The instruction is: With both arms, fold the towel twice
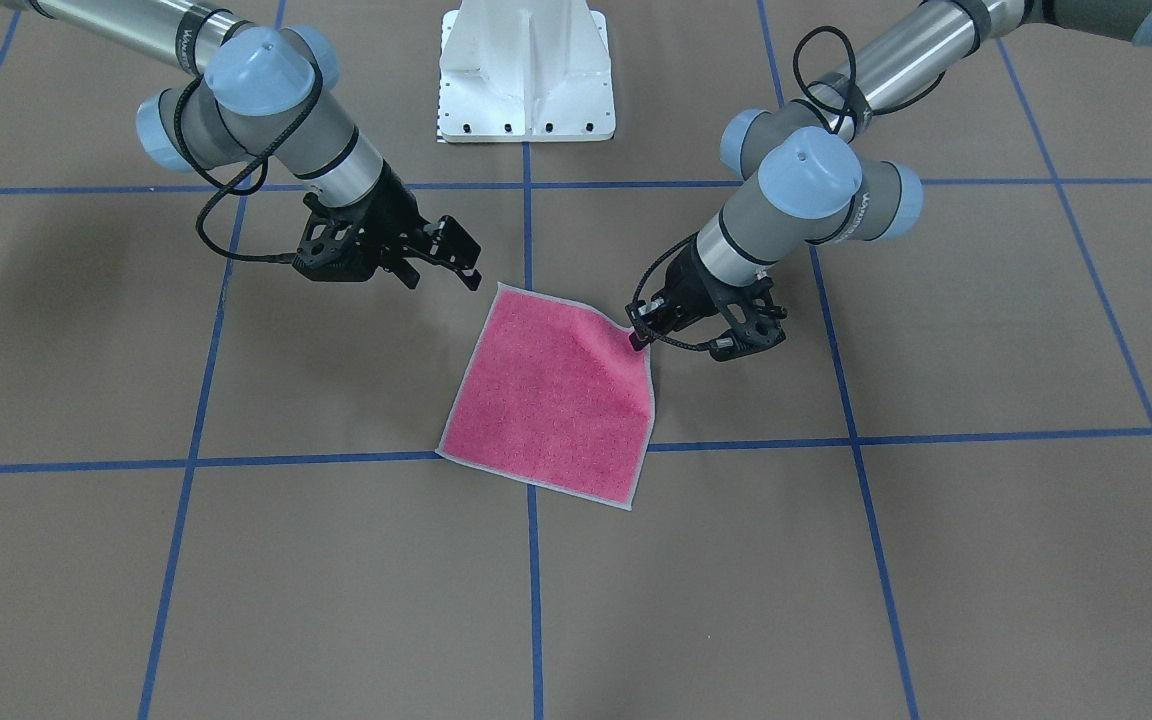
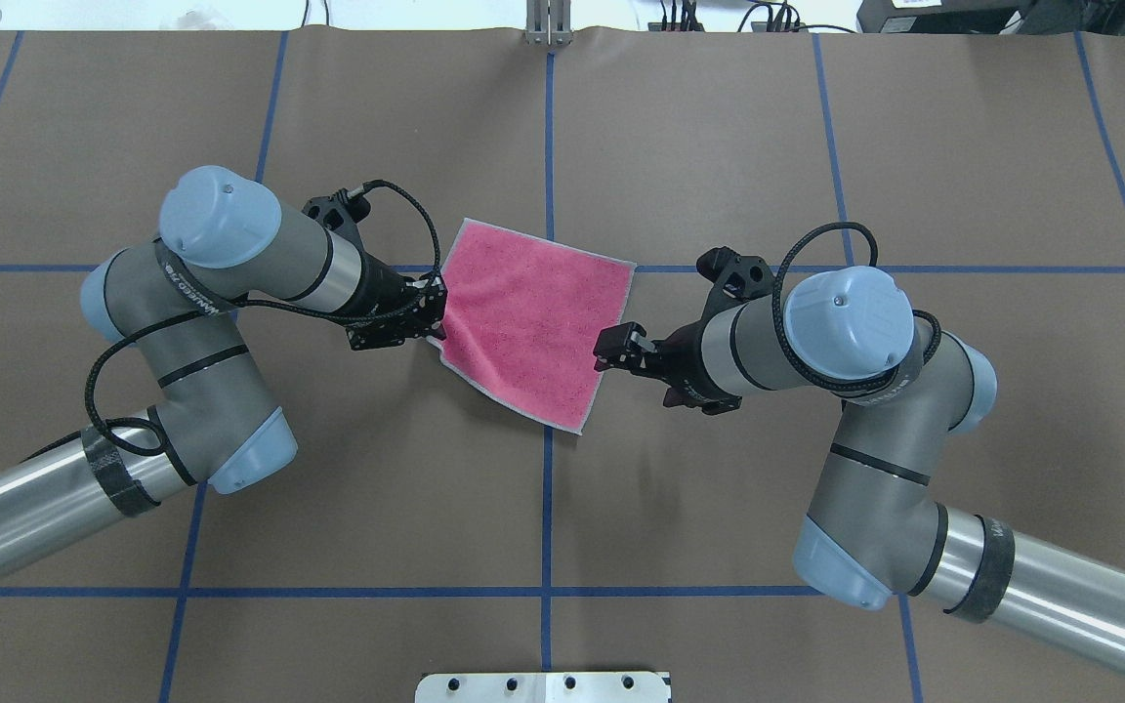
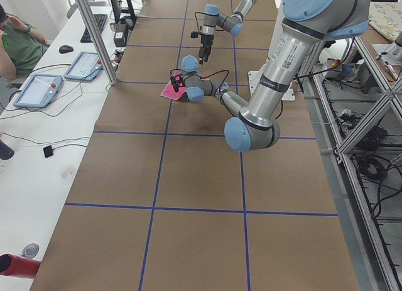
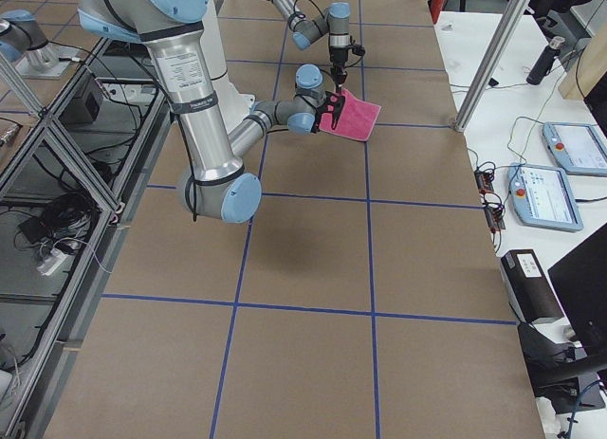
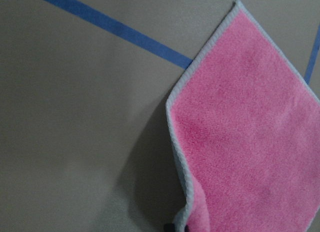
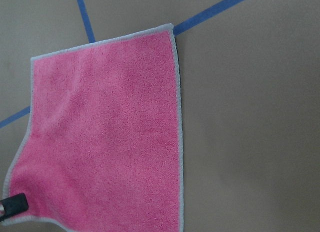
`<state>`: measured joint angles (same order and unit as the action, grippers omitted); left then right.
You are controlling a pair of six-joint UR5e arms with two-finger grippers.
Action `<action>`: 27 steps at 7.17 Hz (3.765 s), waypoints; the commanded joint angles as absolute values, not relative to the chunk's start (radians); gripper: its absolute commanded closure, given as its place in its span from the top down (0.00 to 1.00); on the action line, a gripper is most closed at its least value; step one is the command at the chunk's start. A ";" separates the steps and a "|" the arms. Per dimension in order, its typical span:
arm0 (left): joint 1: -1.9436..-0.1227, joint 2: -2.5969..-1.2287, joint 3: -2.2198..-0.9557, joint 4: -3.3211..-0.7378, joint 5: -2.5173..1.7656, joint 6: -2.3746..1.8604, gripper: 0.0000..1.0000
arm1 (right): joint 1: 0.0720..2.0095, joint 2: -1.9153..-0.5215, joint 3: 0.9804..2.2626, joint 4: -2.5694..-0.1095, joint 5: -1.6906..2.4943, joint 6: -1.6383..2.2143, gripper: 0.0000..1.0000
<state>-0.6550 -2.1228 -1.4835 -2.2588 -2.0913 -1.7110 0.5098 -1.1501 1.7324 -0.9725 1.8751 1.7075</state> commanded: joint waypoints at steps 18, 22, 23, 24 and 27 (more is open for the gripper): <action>-0.664 -2.210 -1.325 -2.362 -2.037 -1.928 0.00 | 0.449 -1.127 1.726 -0.976 1.786 1.865 0.98; -0.667 -2.197 -1.365 -2.362 -2.042 -1.928 0.00 | 0.543 -1.095 1.614 -0.976 1.752 2.086 0.97; -0.667 -2.197 -1.367 -2.362 -2.043 -1.928 0.00 | 0.538 -1.059 1.576 -0.974 1.741 2.086 0.97; -0.669 -2.197 -1.367 -2.362 -2.043 -1.928 0.00 | 0.537 -1.020 1.540 -0.973 1.738 2.079 0.97; -0.669 -2.197 -1.367 -2.361 -2.043 -1.928 0.00 | 0.483 -1.022 1.532 -0.899 1.740 2.062 0.97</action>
<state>-0.6687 -2.1967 -1.3667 -2.3610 -2.0432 -1.9282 0.5018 -1.0186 1.5352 -0.9190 1.7386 2.0651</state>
